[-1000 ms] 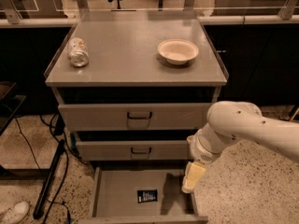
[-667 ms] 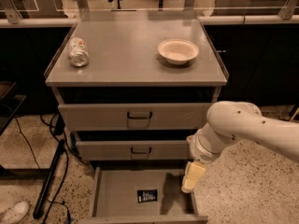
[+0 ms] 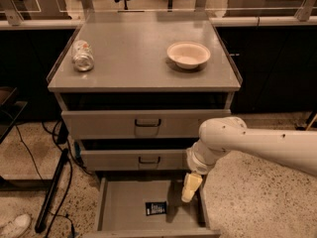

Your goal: Pick rxbar blueberry from bottom drawer and place on counter

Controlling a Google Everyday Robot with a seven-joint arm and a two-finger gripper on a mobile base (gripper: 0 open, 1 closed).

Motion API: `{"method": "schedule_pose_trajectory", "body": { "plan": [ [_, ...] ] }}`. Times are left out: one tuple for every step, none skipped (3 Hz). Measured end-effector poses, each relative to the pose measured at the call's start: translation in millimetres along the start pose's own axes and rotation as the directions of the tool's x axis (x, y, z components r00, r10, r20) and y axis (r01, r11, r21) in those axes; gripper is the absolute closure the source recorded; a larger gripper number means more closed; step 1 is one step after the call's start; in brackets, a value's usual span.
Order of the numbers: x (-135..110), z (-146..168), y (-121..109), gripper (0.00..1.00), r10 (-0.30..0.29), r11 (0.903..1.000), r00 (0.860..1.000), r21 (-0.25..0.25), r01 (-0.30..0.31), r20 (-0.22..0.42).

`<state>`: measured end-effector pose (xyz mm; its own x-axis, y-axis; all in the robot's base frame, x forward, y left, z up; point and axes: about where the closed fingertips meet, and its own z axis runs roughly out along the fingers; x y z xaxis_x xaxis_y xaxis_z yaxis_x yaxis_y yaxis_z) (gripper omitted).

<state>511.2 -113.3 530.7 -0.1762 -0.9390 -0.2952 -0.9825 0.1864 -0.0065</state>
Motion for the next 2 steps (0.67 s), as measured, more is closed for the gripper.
{"method": "schedule_pose_trajectory", "body": {
  "plan": [
    [1,4,6,0.0,-0.011,0.9999,1.0,-0.006,0.011,-0.006],
    [0,68,1,0.0,-0.007,1.0,0.997,0.001,0.007,-0.078]
  ]
}}
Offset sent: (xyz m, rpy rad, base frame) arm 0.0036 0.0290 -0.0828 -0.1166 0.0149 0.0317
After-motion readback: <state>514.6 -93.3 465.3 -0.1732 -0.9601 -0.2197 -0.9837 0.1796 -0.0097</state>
